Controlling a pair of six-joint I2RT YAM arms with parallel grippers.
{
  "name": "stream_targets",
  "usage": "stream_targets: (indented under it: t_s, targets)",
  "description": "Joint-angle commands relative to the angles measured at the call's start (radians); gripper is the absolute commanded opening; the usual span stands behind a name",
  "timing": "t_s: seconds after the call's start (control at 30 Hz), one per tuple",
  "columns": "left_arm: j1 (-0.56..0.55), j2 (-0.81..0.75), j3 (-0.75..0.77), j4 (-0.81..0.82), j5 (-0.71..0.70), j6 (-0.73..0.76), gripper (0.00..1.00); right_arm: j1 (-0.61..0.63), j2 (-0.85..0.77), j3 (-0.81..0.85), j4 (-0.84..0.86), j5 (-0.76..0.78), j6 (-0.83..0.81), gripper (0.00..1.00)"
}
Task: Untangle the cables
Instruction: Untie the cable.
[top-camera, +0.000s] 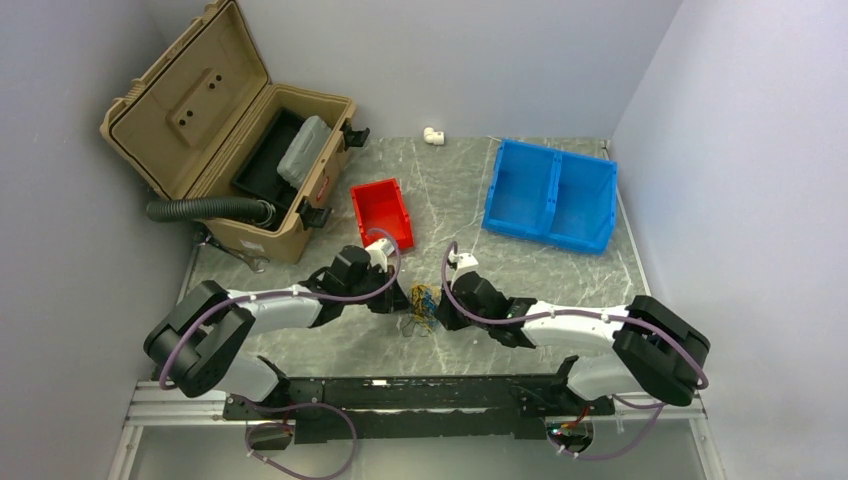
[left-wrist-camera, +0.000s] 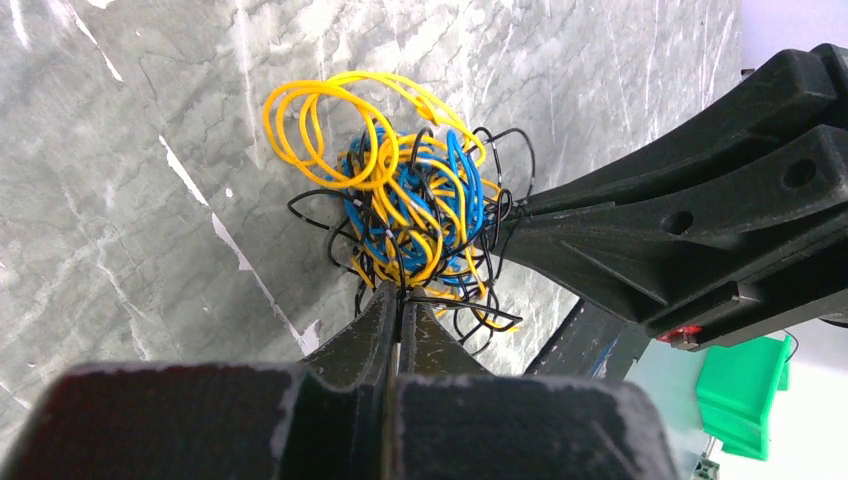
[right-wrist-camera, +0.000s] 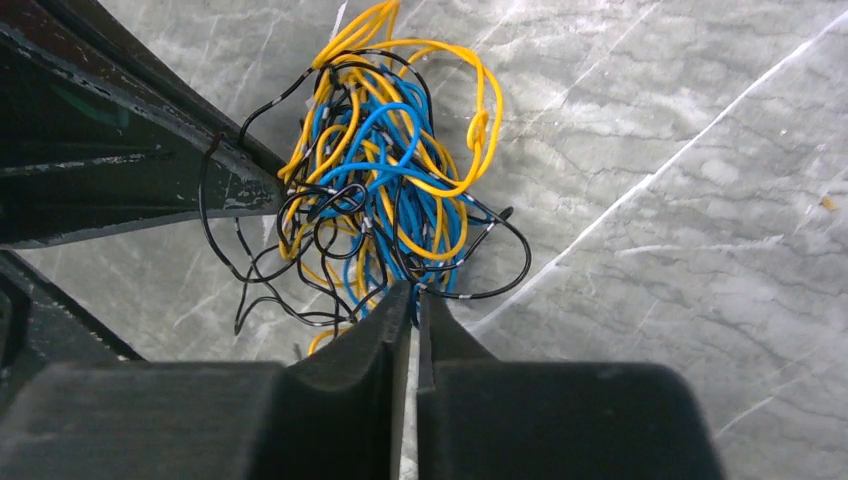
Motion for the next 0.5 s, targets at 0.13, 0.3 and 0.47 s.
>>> stream_targets:
  t_s: [0.13,0.3,0.47]
  targets:
    - [0.005,-0.035,0.041,-0.066,-0.043,0.041,0.00,0.000,-0.100,0.022,-0.122,0.205,0.075,0.00]
    - [0.053,-0.113,0.002,-0.099,-0.074,0.039,0.00,0.001,-0.234,0.014,-0.309,0.434,0.146,0.00]
    - [0.131,-0.200,-0.032,-0.167,-0.094,0.047,0.00,-0.019,-0.360,0.028,-0.521,0.622,0.242,0.00]
